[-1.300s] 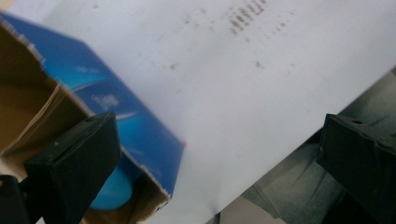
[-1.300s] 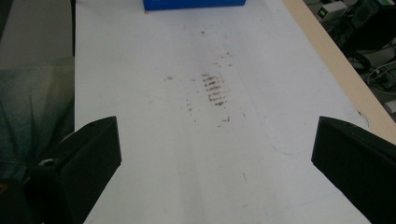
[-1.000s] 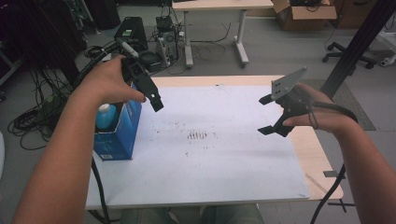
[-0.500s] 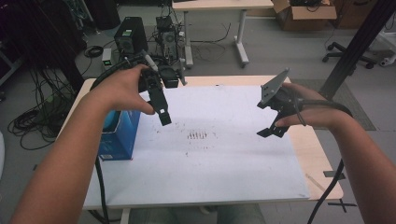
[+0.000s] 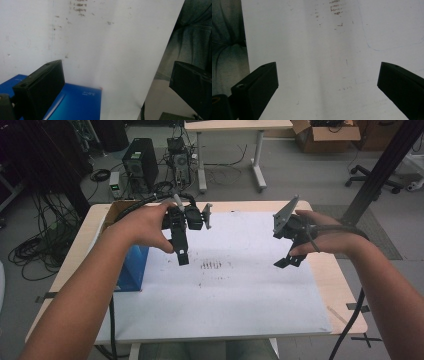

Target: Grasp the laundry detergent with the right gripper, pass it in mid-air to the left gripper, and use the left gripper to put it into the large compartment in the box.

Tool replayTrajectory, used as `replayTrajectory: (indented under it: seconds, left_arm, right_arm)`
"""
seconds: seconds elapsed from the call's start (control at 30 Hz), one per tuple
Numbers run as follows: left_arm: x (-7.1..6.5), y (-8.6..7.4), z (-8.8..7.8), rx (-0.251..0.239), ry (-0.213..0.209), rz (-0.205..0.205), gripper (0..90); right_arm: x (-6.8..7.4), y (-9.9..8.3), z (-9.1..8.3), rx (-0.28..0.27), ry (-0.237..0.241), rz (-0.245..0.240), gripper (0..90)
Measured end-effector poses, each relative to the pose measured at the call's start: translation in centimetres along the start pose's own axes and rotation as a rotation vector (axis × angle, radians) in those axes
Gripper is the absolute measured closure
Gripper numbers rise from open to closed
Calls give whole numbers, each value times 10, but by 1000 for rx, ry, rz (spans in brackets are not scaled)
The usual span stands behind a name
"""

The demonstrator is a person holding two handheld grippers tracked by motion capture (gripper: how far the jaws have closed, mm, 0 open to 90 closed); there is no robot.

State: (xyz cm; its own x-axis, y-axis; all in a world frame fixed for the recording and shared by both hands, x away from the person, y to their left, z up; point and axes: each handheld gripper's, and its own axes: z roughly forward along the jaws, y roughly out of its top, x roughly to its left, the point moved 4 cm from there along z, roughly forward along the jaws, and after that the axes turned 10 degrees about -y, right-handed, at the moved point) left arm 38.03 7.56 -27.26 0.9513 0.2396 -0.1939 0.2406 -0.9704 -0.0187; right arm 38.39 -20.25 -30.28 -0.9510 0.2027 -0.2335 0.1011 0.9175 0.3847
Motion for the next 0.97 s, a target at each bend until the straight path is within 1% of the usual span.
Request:
replayTrajectory:
  seconds: [0.13, 0.33, 0.57, 0.83, 0.97]
  left_arm:
    - [2, 0, -1, -7, -5, -7, 2]
    - [4, 0, -2, -12, -8, -5, 2]
    - [5, -1, -2, -13, -9, -13, 2]
    - [4, -1, -2, -18, -16, -13, 2]
    - [2, -2, -3, -15, -12, -17, 2]
  right_arm:
    - [-1, 2, 2, 6, 5, -7, 35]
    - [-2, 3, 4, 6, 9, -6, 35]
    - [-2, 2, 3, -2, 5, 1, 35]
    - [-2, 2, 2, -1, 7, 0, 35]
    - [-2, 2, 1, -3, 5, 1, 35]
